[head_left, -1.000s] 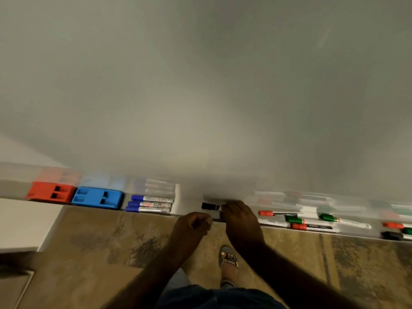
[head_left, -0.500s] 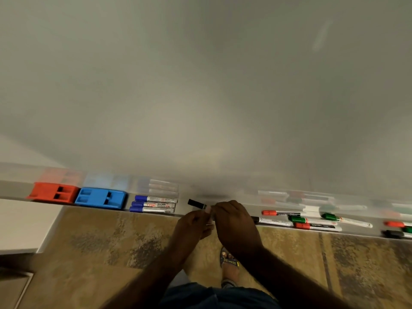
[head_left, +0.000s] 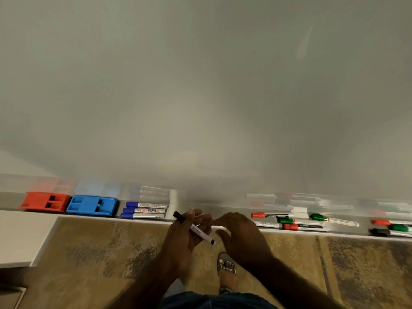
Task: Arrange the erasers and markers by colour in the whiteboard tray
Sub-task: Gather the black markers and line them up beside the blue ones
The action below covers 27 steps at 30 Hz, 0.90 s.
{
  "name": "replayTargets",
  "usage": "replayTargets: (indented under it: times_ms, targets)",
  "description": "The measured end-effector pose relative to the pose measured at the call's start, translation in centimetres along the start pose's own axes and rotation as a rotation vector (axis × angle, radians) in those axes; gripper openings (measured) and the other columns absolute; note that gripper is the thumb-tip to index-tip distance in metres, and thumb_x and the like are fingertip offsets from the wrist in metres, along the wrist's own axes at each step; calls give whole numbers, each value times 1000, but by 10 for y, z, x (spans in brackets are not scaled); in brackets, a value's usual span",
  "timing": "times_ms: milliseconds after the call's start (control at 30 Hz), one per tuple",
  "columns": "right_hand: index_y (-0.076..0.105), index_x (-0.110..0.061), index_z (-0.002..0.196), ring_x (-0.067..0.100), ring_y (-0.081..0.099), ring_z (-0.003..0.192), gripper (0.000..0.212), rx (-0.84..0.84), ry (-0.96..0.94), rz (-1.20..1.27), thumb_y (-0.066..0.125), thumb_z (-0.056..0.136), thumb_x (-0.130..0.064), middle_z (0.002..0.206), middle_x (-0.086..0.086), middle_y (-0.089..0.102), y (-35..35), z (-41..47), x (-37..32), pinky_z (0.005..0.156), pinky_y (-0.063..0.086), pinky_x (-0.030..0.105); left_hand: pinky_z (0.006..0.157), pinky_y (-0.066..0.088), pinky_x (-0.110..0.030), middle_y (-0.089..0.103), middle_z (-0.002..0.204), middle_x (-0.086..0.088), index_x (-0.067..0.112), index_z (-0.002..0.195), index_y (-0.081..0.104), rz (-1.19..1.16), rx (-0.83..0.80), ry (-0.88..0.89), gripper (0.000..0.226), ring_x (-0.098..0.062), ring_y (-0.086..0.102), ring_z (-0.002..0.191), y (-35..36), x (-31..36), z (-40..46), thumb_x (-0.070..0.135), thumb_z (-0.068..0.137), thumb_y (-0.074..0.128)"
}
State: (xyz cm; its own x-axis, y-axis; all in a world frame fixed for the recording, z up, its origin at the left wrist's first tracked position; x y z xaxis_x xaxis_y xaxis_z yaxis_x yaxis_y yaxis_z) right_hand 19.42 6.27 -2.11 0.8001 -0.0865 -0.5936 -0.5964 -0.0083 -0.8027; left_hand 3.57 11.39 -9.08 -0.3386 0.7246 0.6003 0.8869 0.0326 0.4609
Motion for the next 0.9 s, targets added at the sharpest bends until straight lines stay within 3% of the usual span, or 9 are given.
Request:
replayTargets:
  times_ms: [133, 300, 600, 733, 900]
  targets:
    - [73, -25, 109, 18, 64, 106, 30, -85, 96, -193, 58, 90, -8, 109, -5, 71, -19, 3, 44, 84, 53, 30, 88, 60, -51, 66, 125, -32, -6, 128, 53, -86, -12, -35, 51, -47, 66, 115, 2, -8, 1, 30, 92, 59]
    - [69, -27, 119, 17, 58, 108, 49, -178, 180, -323, 56, 80, 0, 115, -6, 67, -27, -2, 82, 84, 53, 31, 88, 60, -52, 66, 126, -32, -6, 128, 53, -112, -50, -84, 48, -48, 66, 115, 16, -18, -5, 25, 91, 59]
    - [69, -30, 119, 18, 59, 107, 49, -206, 194, -320, 57, 80, -3, 114, -6, 66, -28, -5, 101, 81, 52, 31, 87, 62, -48, 67, 125, -31, -4, 127, 56, -40, -94, -112, 33, -45, 68, 112, 41, -27, -15, -5, 95, 57]
    - [66, -27, 123, 19, 60, 110, 45, -222, 181, -318, 59, 84, -6, 118, -3, 67, -27, -6, 105, 86, 53, 33, 86, 63, -44, 69, 123, -28, -3, 131, 53, -17, -113, -133, 38, -42, 69, 114, 51, -31, -18, -5, 94, 59]
    - [67, -24, 124, 21, 62, 111, 36, -226, 177, -334, 62, 90, -11, 122, 0, 67, -26, -5, 109, 90, 54, 35, 97, 57, -48, 67, 126, -29, -3, 134, 51, -21, -127, -199, 46, -43, 66, 117, 59, -38, -19, -3, 89, 59]
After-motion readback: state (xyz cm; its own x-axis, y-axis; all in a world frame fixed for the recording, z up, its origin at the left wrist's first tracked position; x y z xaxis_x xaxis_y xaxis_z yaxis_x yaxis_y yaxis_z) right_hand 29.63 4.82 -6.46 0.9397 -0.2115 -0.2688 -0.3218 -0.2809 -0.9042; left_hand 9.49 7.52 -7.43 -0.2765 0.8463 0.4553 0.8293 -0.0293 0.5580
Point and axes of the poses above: each hand's wrist, its own z-axis towards the middle knuckle, its own y-axis out of the palm, x = y × z, the point moved 6 cm from there along z, towards the middle knuckle
